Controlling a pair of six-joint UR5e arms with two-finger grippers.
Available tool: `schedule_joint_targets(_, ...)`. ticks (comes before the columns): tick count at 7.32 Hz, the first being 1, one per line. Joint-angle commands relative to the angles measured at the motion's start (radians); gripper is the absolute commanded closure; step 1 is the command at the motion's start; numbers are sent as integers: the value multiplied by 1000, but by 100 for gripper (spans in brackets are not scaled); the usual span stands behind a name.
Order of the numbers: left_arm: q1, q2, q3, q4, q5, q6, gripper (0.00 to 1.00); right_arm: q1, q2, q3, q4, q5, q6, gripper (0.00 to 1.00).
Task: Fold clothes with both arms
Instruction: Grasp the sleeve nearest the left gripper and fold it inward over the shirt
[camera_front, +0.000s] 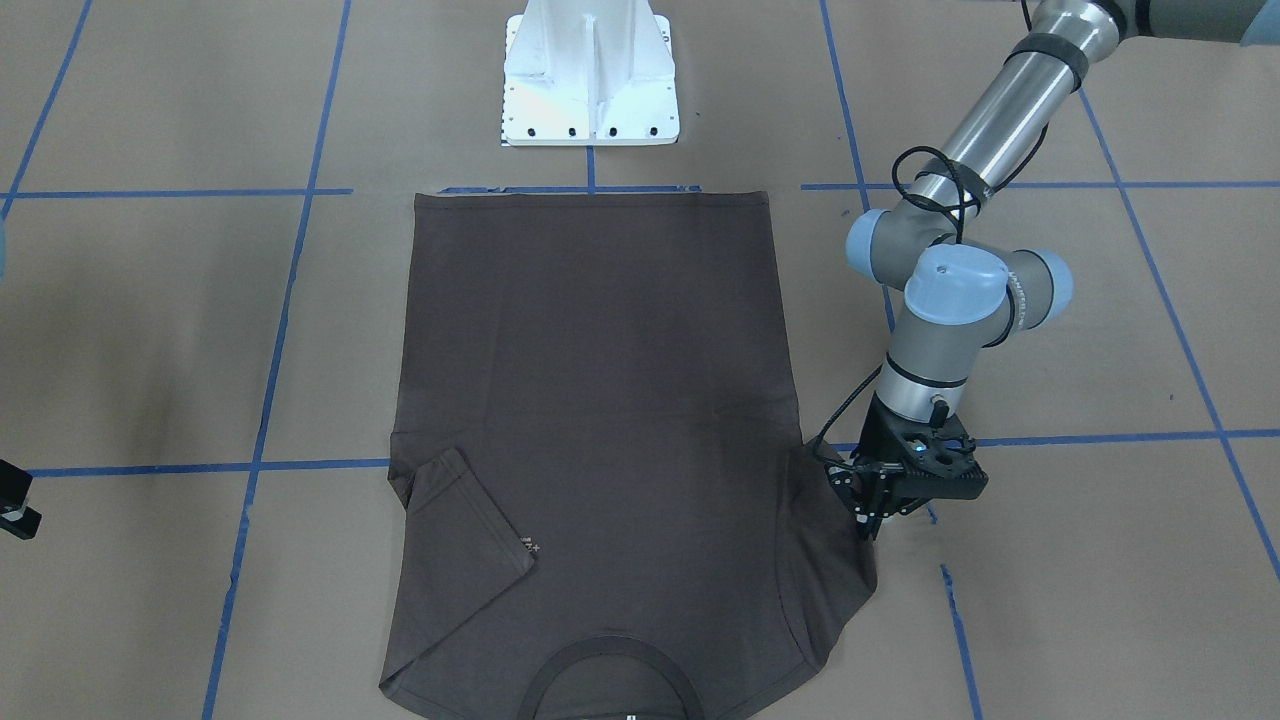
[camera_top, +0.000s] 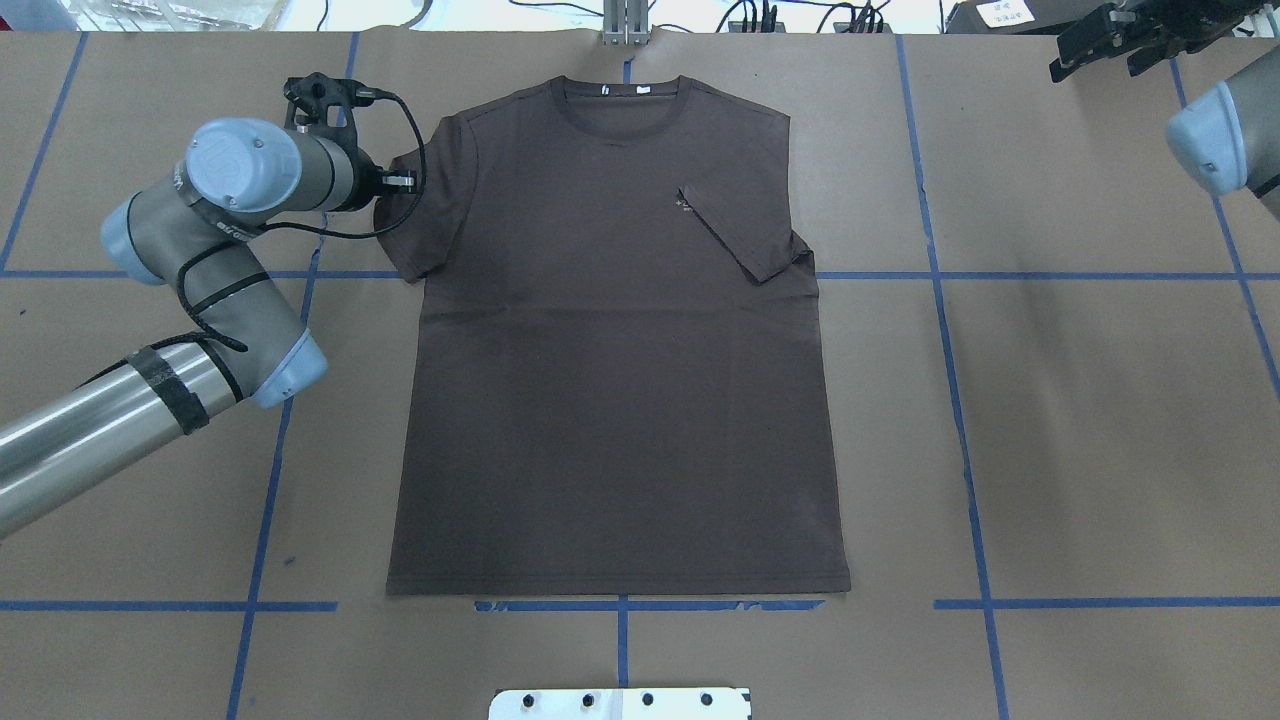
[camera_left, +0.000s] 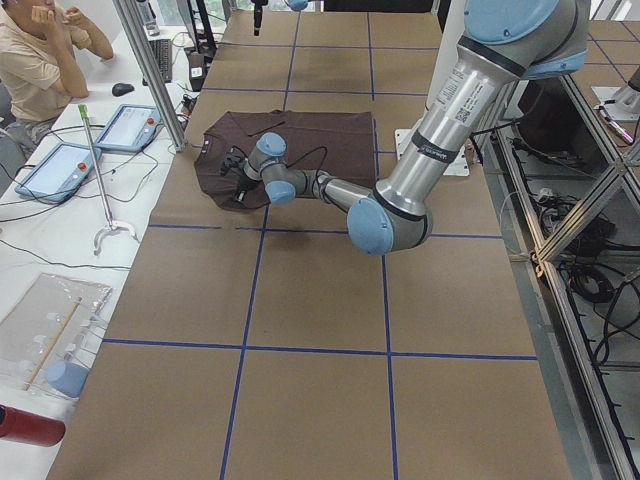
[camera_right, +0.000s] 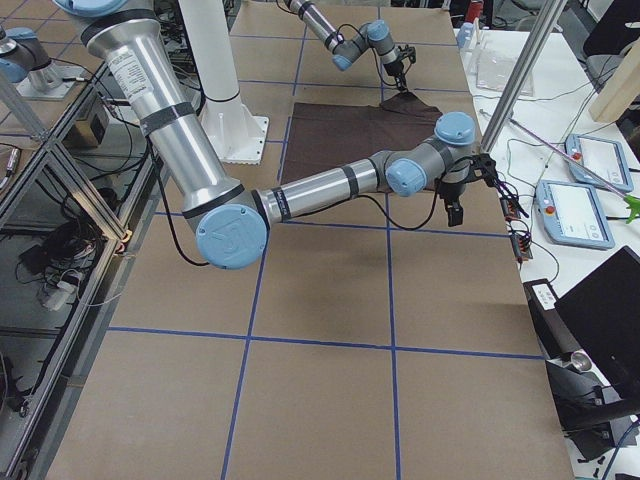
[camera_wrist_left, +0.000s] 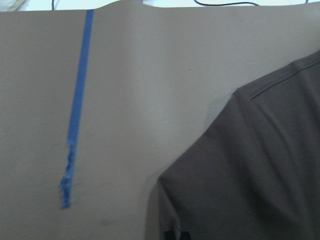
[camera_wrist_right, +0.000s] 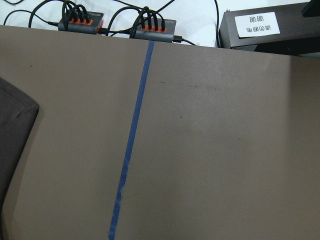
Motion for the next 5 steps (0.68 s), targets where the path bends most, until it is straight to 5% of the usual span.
schedule_joint_targets(1,28,-101,-19,161,0,-76,100,0,2,1,0,-2,3,0)
schedule_joint_targets(5,53,-228,118,201,8,-139,100,-10,4,-1,0,-2,10,0)
